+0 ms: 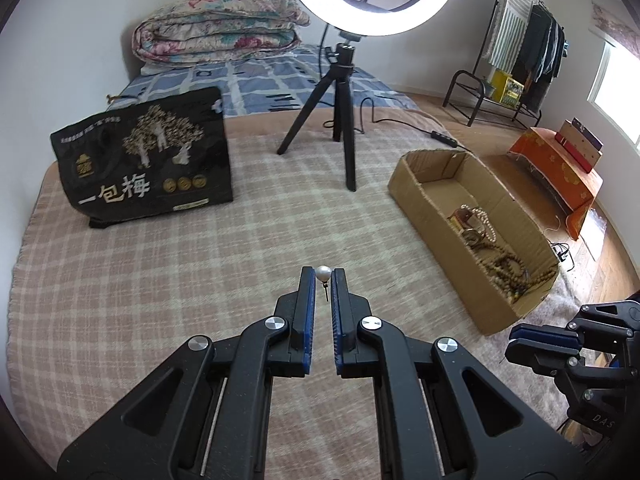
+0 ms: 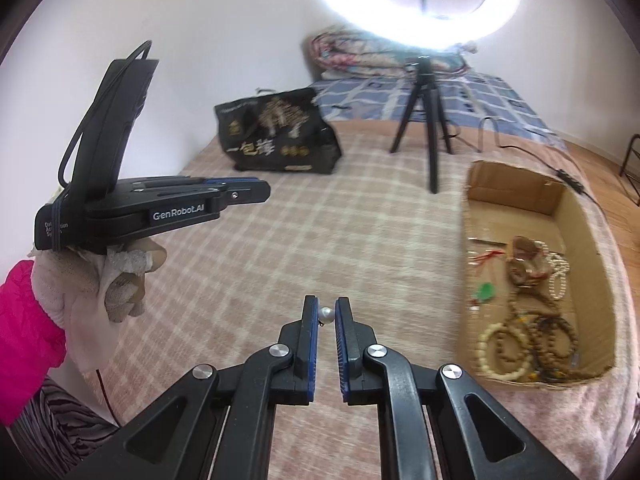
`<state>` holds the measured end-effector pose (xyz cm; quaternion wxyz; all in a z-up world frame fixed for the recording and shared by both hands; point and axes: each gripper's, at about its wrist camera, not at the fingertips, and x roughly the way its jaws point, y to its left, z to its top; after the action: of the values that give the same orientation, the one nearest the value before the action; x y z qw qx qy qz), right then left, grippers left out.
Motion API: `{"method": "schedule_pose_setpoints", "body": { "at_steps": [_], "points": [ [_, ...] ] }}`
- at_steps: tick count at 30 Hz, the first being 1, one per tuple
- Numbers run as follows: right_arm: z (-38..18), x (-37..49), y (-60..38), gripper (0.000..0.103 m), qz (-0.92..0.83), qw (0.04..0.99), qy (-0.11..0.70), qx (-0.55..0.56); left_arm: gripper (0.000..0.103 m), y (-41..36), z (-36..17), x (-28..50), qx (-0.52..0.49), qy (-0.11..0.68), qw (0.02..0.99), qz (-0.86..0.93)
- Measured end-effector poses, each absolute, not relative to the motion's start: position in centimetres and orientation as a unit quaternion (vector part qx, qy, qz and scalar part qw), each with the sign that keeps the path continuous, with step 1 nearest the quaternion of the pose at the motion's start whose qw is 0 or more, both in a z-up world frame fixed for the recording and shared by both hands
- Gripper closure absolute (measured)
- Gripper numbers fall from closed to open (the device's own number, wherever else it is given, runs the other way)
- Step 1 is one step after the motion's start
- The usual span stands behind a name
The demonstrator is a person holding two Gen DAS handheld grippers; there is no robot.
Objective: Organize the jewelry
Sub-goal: 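Carry the earring with the left gripper while the right gripper carries its earring to the box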
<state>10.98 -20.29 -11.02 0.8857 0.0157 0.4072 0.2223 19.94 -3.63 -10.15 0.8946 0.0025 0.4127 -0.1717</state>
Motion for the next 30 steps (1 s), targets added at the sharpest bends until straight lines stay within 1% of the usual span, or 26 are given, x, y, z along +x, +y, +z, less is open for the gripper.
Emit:
{"method": "schedule_pose_setpoints", "body": {
  "at_steps": [11,30],
  "points": [
    [-10.1,11.3,-25.8,0.097,0.182,0.899,0.398,0.037,0.097,-9.8,-8.5,21.7,0.003,0.395,0.897,-0.2],
    [-10.6,13.3,-29.8,0.097,0.151,0.9,0.407,0.041,0.098,-17.5,-8.5,25.6,-0.017,0.387,0.894,-0.227]
  ]
}}
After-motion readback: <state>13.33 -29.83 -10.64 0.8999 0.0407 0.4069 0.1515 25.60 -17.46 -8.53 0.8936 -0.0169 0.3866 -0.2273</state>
